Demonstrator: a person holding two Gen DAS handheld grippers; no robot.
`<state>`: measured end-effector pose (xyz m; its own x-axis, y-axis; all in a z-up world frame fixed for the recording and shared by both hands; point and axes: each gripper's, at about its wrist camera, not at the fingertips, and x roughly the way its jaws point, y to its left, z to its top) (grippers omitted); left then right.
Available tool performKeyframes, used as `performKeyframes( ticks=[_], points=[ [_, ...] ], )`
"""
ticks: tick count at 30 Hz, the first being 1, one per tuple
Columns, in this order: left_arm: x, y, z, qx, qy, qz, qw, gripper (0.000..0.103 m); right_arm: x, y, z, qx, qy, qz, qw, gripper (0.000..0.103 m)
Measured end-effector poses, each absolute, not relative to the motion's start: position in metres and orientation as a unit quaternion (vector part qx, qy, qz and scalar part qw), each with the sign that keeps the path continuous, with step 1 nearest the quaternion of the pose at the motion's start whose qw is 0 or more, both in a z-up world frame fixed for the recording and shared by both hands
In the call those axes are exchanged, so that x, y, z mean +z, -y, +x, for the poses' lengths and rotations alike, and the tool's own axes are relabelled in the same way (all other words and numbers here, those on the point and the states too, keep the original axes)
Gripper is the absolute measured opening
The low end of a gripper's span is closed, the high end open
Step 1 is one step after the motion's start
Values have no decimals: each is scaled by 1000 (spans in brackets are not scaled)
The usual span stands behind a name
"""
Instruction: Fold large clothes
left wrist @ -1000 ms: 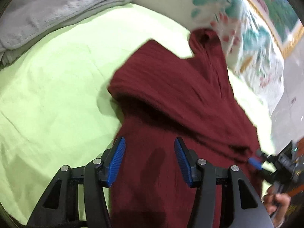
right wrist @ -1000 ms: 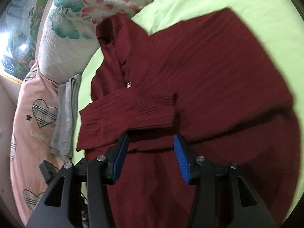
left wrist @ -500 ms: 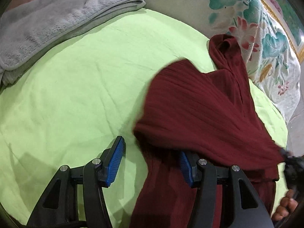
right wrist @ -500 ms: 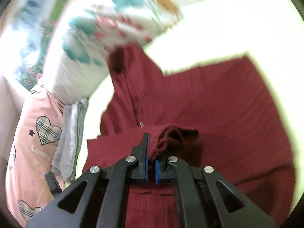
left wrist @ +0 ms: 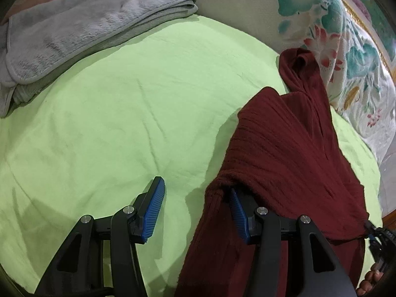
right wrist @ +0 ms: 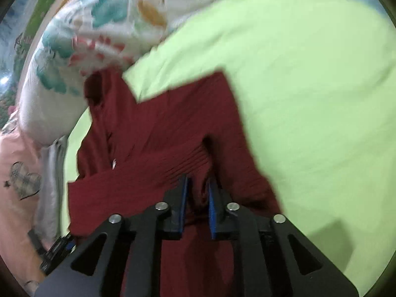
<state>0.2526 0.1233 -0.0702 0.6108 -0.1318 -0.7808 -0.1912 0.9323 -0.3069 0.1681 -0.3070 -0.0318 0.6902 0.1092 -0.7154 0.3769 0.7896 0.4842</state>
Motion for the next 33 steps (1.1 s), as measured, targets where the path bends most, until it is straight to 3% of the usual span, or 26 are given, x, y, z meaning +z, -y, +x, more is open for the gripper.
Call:
performKeyframes(
  ticks=[4,8,16,17,19,23,25,33],
  points=[
    [-72,-125,245,17,-427,-191,884,53,8,276,171,-9,-353,260,899,48],
    [-73,-125,244,12,-419,-196,886,53,17,196,238,196,-409,237,859,69],
    [-78,-137,240,-12,-398,-235,887,54,-2,56,385,357,-493,190,770,72],
    [-79,-138,239,-13,-396,-237,887,54,-6,45,399,362,-502,185,763,78],
    [-79,-138,239,-14,-392,-239,888,54,-20,18,432,358,-540,141,748,79],
    [-82,-141,235,-23,-379,-250,891,55,-54,-28,444,405,-631,69,658,79],
    [-83,-144,233,-30,-372,-259,891,55,-58,-49,442,439,-634,54,635,81],
    [-85,-149,231,-42,-359,-278,890,56,-70,-44,484,467,-549,285,632,81]
  ],
)
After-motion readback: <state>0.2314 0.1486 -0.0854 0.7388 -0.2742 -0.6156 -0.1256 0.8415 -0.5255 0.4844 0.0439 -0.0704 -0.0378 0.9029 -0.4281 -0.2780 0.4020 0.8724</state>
